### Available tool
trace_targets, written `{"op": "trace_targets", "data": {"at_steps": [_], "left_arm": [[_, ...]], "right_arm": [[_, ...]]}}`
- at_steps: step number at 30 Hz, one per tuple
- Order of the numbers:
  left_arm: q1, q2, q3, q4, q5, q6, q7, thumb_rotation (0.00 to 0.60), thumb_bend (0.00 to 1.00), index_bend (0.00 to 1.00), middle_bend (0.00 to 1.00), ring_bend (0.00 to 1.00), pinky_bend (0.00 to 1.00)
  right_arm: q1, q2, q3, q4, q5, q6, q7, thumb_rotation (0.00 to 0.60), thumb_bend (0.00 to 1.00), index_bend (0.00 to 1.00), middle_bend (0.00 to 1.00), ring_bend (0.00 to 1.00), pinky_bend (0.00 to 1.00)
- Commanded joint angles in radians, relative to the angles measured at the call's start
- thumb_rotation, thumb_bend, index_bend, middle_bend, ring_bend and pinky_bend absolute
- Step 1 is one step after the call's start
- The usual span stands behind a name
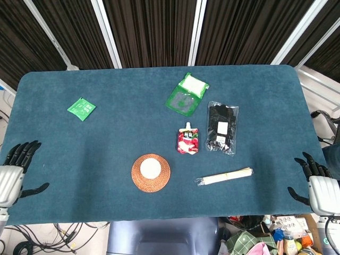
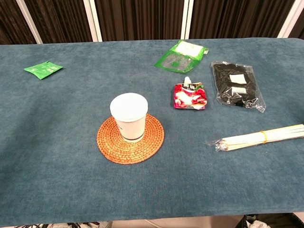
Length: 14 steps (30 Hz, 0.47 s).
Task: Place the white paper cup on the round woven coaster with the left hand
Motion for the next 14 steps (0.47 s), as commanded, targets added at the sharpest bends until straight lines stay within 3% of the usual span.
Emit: {"op": "trace_targets", "data": {"at_steps": [1,8,14], "left_arm": [[0.027,-0.046,-0.001,0.066,-0.004,-0.004,-0.107,0.600,0.09,0.05,0.06,0.00,0.00],[0.054,-0.054,-0.027,0.107,0.016,0.031,-0.100,0.600,0.09,0.05,0.06,0.00,0.00],[0.061,-0.022,-0.041,0.094,-0.044,-0.025,-0.083,0.600,0.09,0.05,0.06,0.00,0.00]], "right_arm": [[-0.001,0.000,0.000,-0.001,0.001,0.001,0.000,0.600,0.13,0.19,0.05,0.19,0.19],[-0.001,-0.002,0.001,-0.002,0.001,0.002,-0.004,0.600,0.13,0.19,0.05,0.19,0.19],[0.001,-0.005,0.000,-0.011,0.001,-0.001,-0.015,0.600,0.13,0.19,0.05,0.19,0.19]]}}
